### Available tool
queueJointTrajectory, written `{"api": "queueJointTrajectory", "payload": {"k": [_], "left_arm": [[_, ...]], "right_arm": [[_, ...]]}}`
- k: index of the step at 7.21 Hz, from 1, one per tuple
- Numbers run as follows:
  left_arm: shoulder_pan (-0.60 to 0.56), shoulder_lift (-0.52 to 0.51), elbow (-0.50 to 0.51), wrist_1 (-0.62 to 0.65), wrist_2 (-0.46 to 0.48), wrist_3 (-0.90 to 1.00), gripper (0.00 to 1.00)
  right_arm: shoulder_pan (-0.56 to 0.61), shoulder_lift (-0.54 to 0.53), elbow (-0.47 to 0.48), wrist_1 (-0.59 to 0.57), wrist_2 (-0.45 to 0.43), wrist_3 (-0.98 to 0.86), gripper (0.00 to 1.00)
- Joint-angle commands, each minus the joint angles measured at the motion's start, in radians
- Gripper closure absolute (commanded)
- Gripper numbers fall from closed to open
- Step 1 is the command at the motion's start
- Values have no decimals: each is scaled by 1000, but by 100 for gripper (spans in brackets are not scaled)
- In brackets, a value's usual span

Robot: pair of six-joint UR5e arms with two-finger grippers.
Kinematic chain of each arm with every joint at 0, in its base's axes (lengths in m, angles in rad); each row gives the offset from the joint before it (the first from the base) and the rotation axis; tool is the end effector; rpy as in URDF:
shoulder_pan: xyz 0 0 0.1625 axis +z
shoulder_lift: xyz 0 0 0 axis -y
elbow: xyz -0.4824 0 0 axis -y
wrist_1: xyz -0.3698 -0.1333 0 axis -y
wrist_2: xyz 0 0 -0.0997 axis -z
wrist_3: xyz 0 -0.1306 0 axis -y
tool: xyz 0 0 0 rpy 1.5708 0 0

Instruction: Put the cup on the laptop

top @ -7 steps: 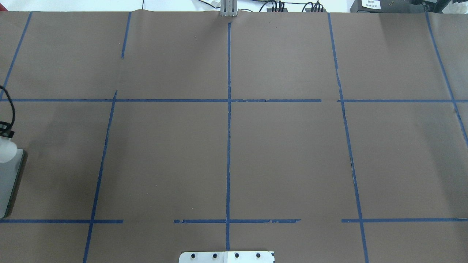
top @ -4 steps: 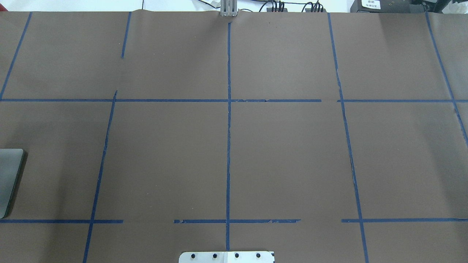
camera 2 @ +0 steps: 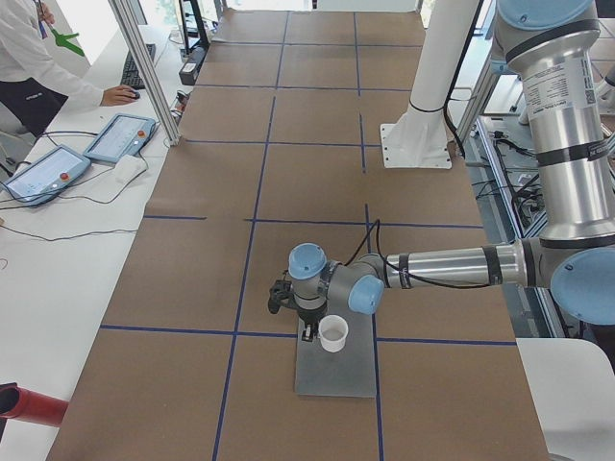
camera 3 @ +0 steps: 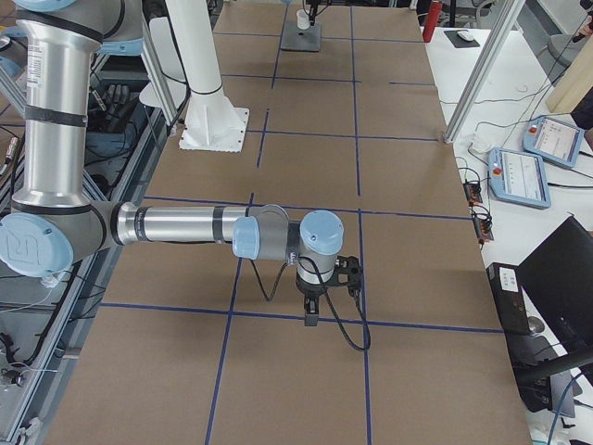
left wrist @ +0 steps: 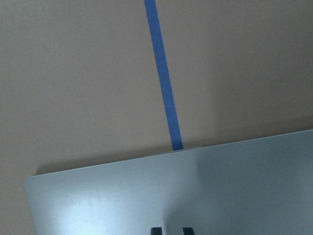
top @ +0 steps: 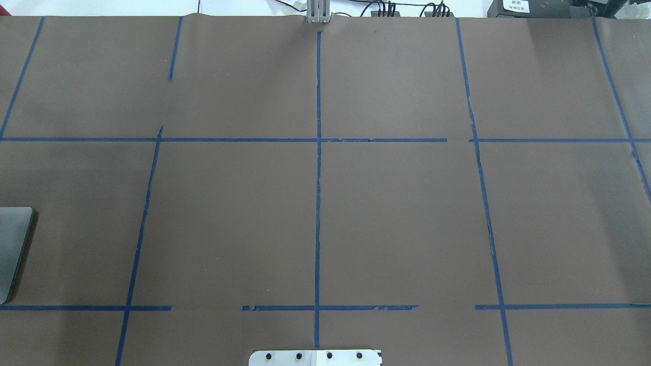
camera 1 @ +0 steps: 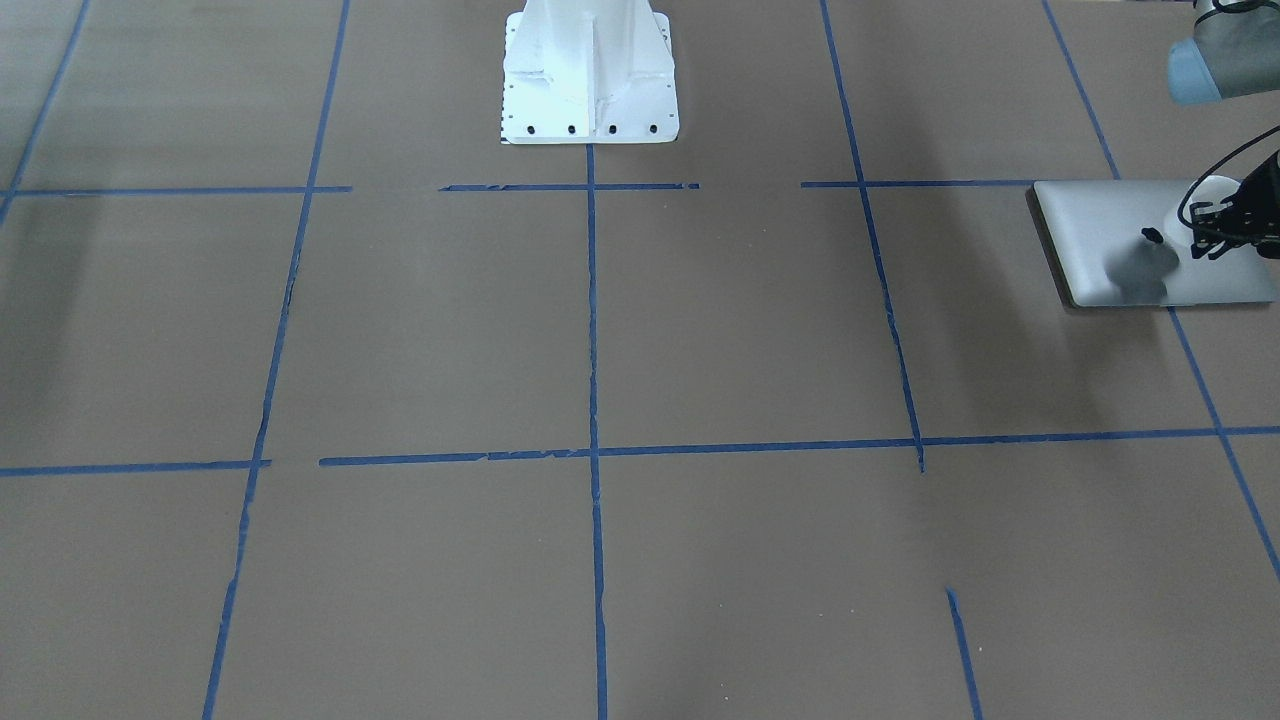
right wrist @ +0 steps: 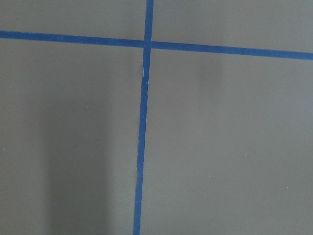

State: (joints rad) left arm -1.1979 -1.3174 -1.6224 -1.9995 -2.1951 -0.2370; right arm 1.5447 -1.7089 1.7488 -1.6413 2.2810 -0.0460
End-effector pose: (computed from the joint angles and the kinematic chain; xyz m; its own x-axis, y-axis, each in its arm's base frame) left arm 0.0790 -0.3582 0.7844 0.7713 0.1933 -0.6064 -0.1789 0.9802 0.0850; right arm 0.0377 -0.4008 0.7276 0.7565 -0.0458 0.6524 0.0609 0.9981 -0.0006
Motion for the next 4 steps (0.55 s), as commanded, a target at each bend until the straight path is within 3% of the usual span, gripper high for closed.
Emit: {"api": "queueJointTrajectory", "payload": {"k": [1, 4], "left_arm": [[4, -16, 7, -2, -3, 1, 100], [4, -33, 50, -42, -9, -1, 100]], "right_arm": [[0, 0, 0, 2, -1, 0, 0], [0, 0, 0, 2, -1, 0, 0]]}}
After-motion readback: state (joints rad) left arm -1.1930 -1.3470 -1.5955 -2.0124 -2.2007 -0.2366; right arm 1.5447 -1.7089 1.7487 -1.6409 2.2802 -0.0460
